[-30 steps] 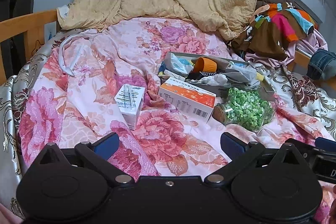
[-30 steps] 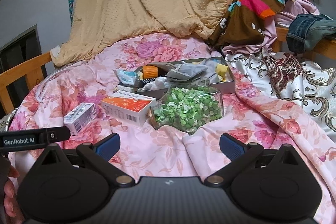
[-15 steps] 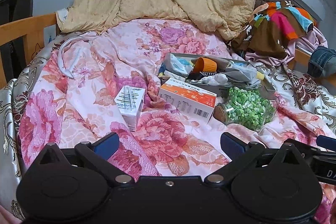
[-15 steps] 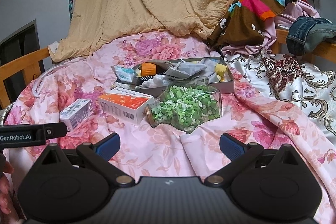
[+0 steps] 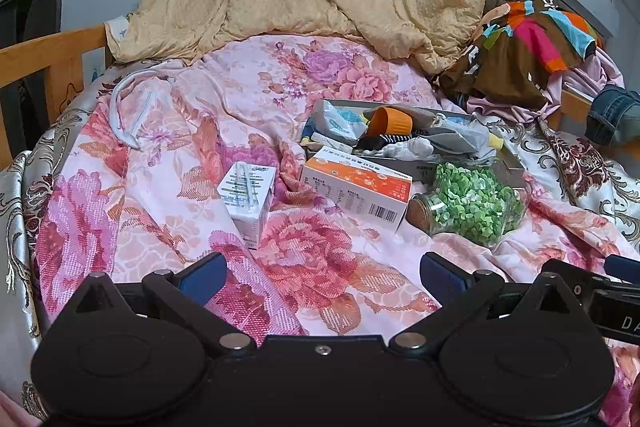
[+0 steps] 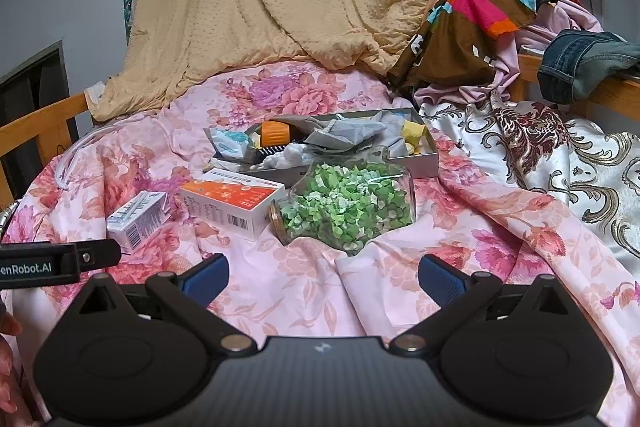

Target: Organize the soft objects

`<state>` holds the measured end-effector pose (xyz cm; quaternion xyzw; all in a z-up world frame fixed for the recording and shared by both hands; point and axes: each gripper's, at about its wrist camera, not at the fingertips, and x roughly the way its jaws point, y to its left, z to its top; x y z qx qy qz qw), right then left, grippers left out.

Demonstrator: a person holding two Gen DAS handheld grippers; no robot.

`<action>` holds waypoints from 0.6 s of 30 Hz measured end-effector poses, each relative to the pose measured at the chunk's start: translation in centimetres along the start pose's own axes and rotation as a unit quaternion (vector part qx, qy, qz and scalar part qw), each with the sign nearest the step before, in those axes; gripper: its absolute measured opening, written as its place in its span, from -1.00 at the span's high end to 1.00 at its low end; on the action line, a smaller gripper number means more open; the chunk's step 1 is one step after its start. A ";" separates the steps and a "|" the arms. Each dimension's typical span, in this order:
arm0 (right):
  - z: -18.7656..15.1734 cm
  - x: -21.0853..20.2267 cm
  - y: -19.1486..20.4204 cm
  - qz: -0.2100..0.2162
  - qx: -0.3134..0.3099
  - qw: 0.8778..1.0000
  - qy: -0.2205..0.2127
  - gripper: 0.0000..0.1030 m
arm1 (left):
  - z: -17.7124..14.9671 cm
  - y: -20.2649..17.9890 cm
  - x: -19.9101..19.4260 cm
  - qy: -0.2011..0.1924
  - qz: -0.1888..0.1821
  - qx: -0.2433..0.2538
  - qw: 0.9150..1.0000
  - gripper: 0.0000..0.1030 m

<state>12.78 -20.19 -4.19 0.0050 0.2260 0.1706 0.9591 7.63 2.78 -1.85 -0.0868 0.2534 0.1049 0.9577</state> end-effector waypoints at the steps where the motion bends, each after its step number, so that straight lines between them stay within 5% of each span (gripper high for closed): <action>1: 0.0 0.0 0.0 -0.001 0.001 1.000 0.000 -0.99 | 0.0 0.0 0.0 0.000 0.000 0.000 1.000 -0.98; 18: 0.1 0.0 -0.2 0.000 0.001 1.000 0.000 -0.99 | -0.3 -0.2 0.1 0.001 -0.001 0.004 1.000 -0.98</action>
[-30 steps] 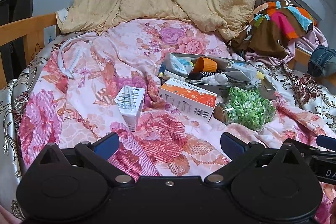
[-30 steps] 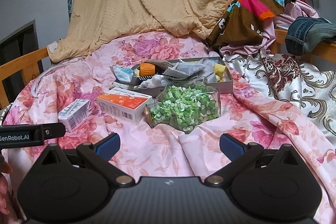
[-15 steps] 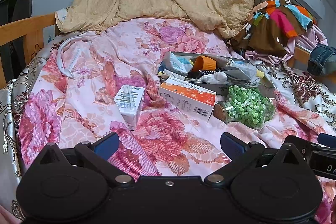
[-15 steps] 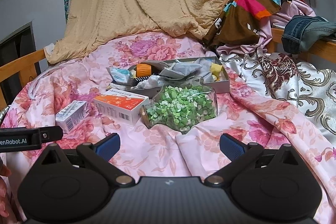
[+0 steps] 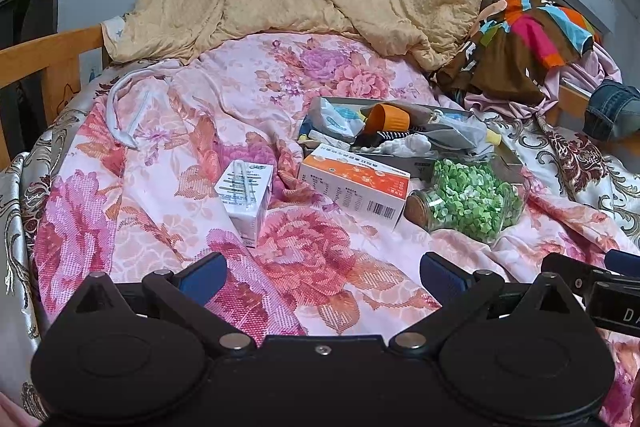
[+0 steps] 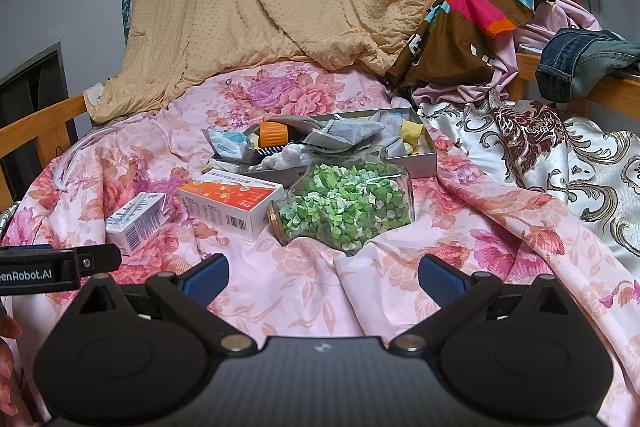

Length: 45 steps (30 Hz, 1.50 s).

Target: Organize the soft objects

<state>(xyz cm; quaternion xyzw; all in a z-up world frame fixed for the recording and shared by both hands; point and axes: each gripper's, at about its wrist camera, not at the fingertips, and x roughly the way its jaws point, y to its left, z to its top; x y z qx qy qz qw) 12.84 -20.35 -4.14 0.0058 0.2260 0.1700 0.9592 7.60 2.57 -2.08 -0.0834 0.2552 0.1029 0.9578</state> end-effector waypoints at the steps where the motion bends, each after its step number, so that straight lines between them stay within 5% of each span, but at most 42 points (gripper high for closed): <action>1: 0.0 0.0 0.0 0.000 0.000 1.000 0.000 -0.99 | -0.1 -0.1 0.1 0.000 0.000 0.001 1.000 -0.98; 45: 0.0 0.0 0.0 0.000 0.000 1.000 0.000 -0.99 | -0.1 0.1 0.1 0.006 -0.003 0.004 1.000 -0.98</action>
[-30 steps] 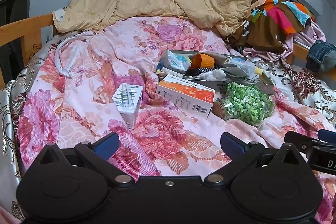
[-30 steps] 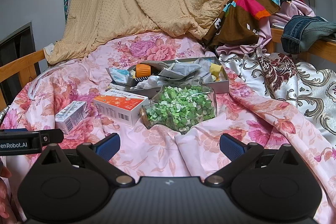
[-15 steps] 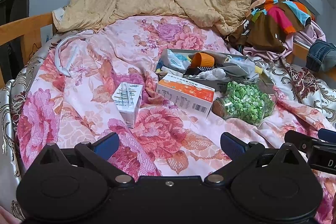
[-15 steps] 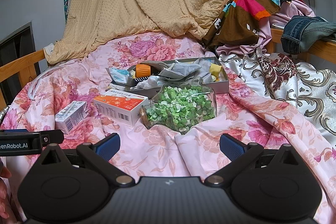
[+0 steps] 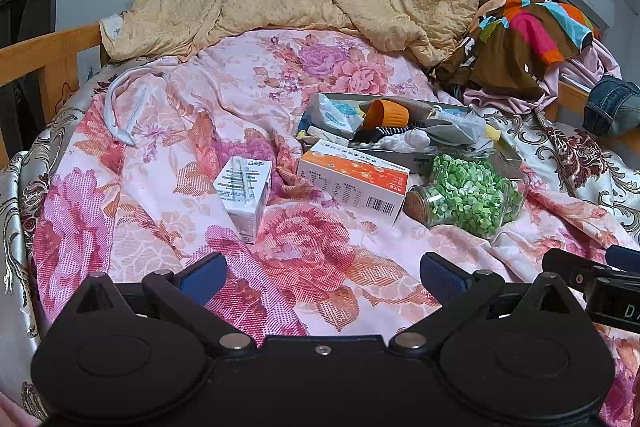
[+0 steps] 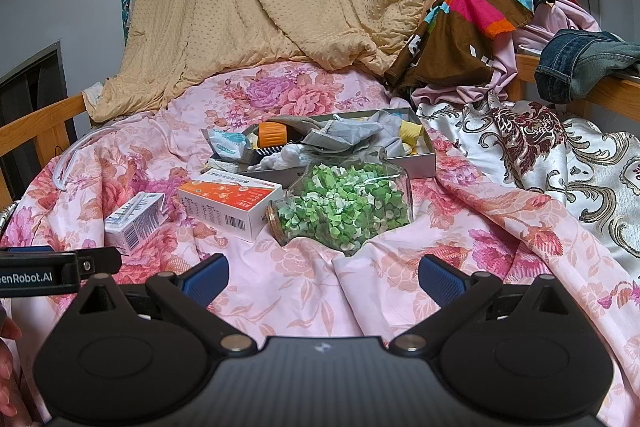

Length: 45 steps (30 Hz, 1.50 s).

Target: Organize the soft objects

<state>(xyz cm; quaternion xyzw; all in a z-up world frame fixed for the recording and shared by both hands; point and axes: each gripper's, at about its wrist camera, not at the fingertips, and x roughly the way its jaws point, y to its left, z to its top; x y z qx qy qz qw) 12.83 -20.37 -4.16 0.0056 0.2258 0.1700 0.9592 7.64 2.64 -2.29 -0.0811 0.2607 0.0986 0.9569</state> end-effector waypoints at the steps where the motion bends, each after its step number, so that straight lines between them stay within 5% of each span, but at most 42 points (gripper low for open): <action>1: 0.0 0.0 0.0 0.000 0.000 1.000 0.000 -0.99 | 0.0 0.0 0.0 0.000 0.000 0.000 1.000 -0.98; 24: 0.0 0.0 0.0 0.000 0.000 1.000 0.000 -0.99 | 0.8 0.5 0.3 0.049 -0.021 -0.030 0.998 -0.98; 45: 0.0 0.0 0.0 0.000 0.000 1.000 0.000 -0.99 | 0.8 0.7 0.4 0.051 -0.019 -0.029 0.998 -0.98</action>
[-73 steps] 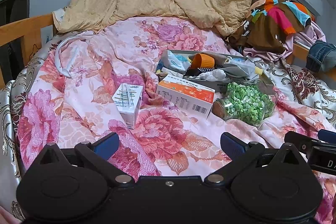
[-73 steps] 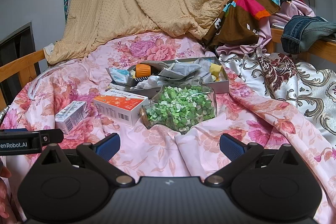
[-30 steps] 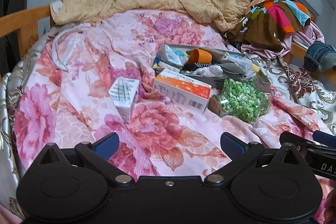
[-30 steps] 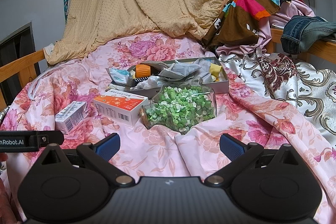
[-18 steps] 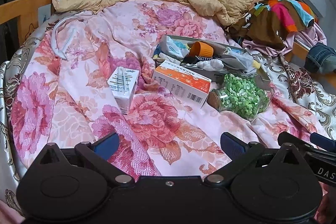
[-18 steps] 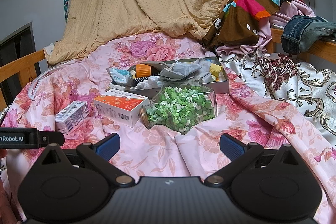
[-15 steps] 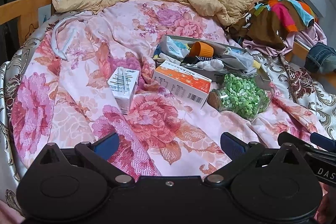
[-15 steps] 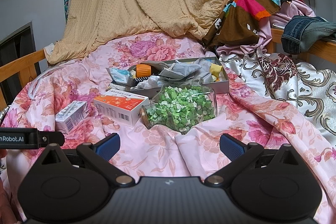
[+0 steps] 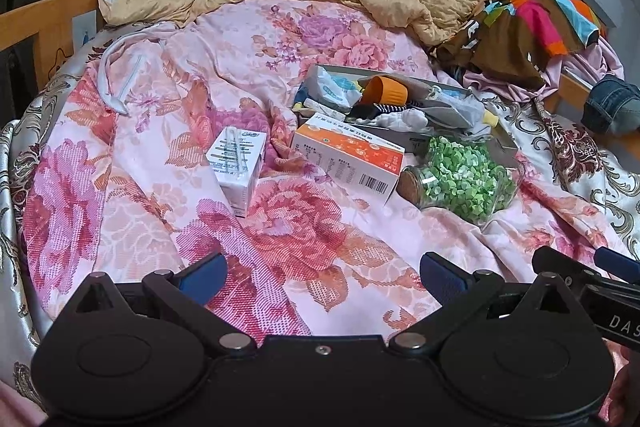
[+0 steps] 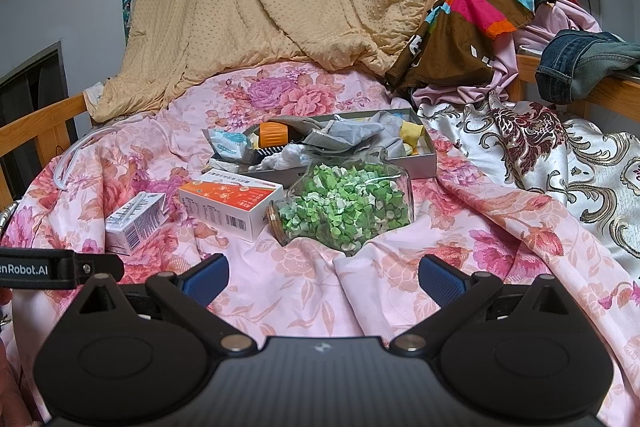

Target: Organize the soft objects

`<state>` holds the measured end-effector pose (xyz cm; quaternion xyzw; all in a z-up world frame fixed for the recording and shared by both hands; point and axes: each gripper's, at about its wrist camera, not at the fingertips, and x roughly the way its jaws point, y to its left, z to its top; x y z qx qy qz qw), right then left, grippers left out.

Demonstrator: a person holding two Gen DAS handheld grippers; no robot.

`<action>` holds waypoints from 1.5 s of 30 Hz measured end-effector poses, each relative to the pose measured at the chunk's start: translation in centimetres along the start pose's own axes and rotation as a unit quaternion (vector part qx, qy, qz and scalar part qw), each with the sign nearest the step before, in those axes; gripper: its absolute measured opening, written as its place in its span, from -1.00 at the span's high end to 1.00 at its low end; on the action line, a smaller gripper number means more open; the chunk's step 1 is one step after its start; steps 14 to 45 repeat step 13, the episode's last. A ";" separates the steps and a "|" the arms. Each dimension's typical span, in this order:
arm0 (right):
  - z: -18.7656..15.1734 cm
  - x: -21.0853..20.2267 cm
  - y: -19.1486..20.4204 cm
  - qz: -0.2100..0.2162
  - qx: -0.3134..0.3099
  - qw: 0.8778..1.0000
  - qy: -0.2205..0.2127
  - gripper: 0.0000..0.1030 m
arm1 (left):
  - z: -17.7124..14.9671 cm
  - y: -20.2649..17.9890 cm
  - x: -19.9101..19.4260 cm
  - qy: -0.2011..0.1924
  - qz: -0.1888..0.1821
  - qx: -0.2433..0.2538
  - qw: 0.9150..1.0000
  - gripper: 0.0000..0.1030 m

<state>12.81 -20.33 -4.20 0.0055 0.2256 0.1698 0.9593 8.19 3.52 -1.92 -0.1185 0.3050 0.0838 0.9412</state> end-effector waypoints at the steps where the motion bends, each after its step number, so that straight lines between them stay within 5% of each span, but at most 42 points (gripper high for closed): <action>1: 0.0 0.0 0.0 0.000 0.000 1.000 0.000 -0.99 | 0.0 0.0 0.0 0.000 0.000 0.000 1.000 -0.98; 45: 0.0 0.0 0.0 0.000 0.000 1.000 0.000 -0.99 | -0.1 -0.1 0.0 -0.001 0.002 0.004 1.000 -0.98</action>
